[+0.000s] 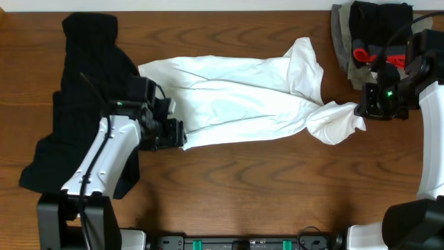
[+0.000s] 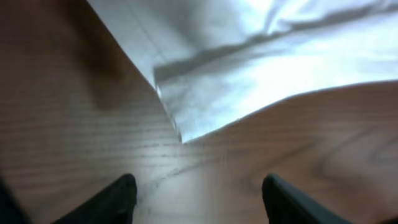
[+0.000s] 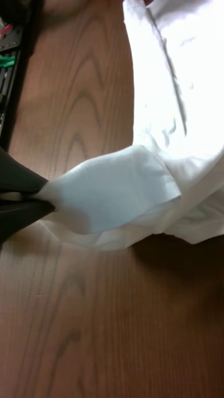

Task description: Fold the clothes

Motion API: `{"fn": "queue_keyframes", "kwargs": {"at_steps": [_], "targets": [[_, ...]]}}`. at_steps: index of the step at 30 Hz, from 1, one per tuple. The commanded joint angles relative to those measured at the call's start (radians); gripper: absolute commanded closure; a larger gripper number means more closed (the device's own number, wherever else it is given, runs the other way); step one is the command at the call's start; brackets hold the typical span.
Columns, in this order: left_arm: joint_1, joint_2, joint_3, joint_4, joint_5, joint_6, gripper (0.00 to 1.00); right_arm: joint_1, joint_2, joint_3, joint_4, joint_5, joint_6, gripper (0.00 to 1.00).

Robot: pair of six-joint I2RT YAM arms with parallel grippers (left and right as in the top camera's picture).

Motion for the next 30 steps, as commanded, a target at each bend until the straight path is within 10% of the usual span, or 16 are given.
{"fn": "queue_keyframes", "kwargs": {"at_steps": [1,14,23,30], "targets": [[-0.013,0.006,-0.068,0.094,0.013,-0.080,0.32,0.003,-0.001,-0.003,0.005,-0.012,0.014,0.95],[-0.016,0.167,-0.112,0.300,-0.037,-0.123,0.33,0.010,-0.001,-0.002,0.010,-0.016,0.014,0.95],[-0.016,0.178,-0.108,0.290,-0.037,-0.180,0.94,0.010,-0.001,-0.002,0.014,-0.015,0.014,0.94],[-0.014,0.089,-0.075,0.118,-0.046,-0.188,0.94,0.010,-0.001,-0.003,0.015,-0.015,0.014,0.93]]}}
